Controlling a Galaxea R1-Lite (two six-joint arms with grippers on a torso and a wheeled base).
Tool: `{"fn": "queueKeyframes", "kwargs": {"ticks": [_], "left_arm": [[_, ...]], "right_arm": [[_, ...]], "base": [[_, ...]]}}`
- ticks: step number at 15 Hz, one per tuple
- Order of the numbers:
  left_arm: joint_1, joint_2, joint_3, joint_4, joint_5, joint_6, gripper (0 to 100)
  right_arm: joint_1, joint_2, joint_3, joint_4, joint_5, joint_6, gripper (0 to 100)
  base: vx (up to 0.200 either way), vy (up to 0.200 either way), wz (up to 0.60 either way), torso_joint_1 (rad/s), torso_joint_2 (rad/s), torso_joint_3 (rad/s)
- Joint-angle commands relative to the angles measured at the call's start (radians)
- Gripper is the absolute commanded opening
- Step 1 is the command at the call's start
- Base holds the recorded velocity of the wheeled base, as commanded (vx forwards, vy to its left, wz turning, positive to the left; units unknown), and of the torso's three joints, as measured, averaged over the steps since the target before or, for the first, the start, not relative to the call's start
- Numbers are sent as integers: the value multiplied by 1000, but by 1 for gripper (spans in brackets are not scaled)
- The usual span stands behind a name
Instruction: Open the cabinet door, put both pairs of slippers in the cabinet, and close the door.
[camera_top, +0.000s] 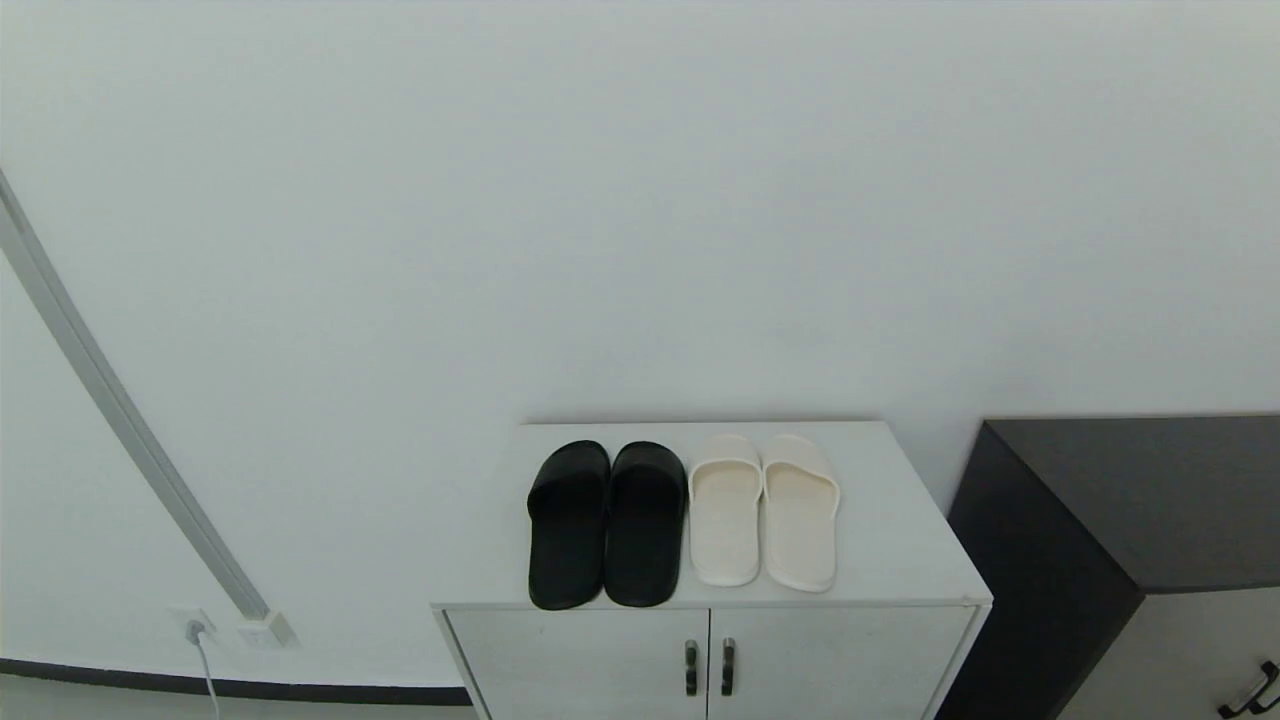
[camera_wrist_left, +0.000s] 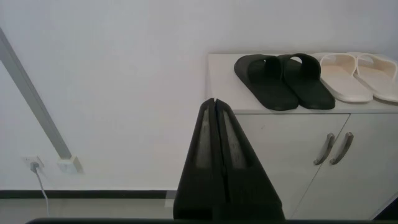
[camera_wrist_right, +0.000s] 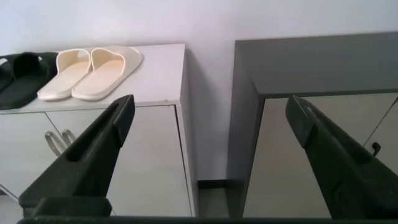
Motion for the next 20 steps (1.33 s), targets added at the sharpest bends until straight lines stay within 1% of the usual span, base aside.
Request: {"fn": "queueKeyframes", "kwargs": {"ticks": [1,2,3,4,5,6,7,8,9,10,11,12,13,14,15,16,17,18,19,20], "left_arm": [[0,1,0,0,1,-1,0],[0,1,0,0,1,-1,0],[0,1,0,0,1,1,0],[0,1,0,0,1,1,0],[0,1,0,0,1,1,0],[0,1,0,0,1,-1,0],[0,1,0,-2,1,-1,0],[0,1,0,0,1,-1,0],[0,1,0,0,1,-1,0],[0,1,0,0,1,1,0],[0,1,0,0,1,-1,0],[0,1,0,0,1,1,0],[0,1,0,0,1,1,0],[0,1,0,0,1,1,0],[0,1,0,0,1,1,0],[0,1,0,0,1,1,0],[0,1,0,0,1,1,0],[0,1,0,0,1,1,0],[0,1,0,0,1,1,0],[0,1,0,0,1,-1,0]], "right_arm": [[0,0,0,-2,-1,7,100],[0,0,0,-4,-11,1,100],[2,18,-74,-14,-14,30,100],[13,84,-209,2,-14,140,100],[29,133,-256,33,-5,191,100],[45,166,-239,81,20,133,100],[46,184,-213,94,38,96,100],[48,215,-199,93,66,88,100],[48,305,-202,81,115,85,100],[49,370,-207,58,141,74,100],[54,456,-209,24,164,30,100],[55,548,-209,-18,163,-19,100],[59,640,-215,-87,161,-24,100],[83,741,-230,-166,157,-19,100],[118,833,-253,-234,146,11,100],[169,907,-299,-291,109,57,100],[255,971,-345,-309,48,107,100],[367,1022,-397,-309,-40,153,100],[497,1078,-451,-309,-146,206,100],[605,1135,-502,-309,-227,251,100]], "base": [[0,0,0,0,0,0],[0,0,0,0,0,0],[0,0,0,0,0,0],[0,0,0,0,0,0],[0,0,0,0,0,0],[0,0,0,0,0,0],[0,0,0,0,0,0],[0,0,0,0,0,0],[0,0,0,0,0,0],[0,0,0,0,0,0],[0,0,0,0,0,0],[0,0,0,0,0,0],[0,0,0,0,0,0],[0,0,0,0,0,0],[0,0,0,0,0,0],[0,0,0,0,0,0],[0,0,0,0,0,0],[0,0,0,0,0,0],[0,0,0,0,0,0],[0,0,0,0,0,0]]}}
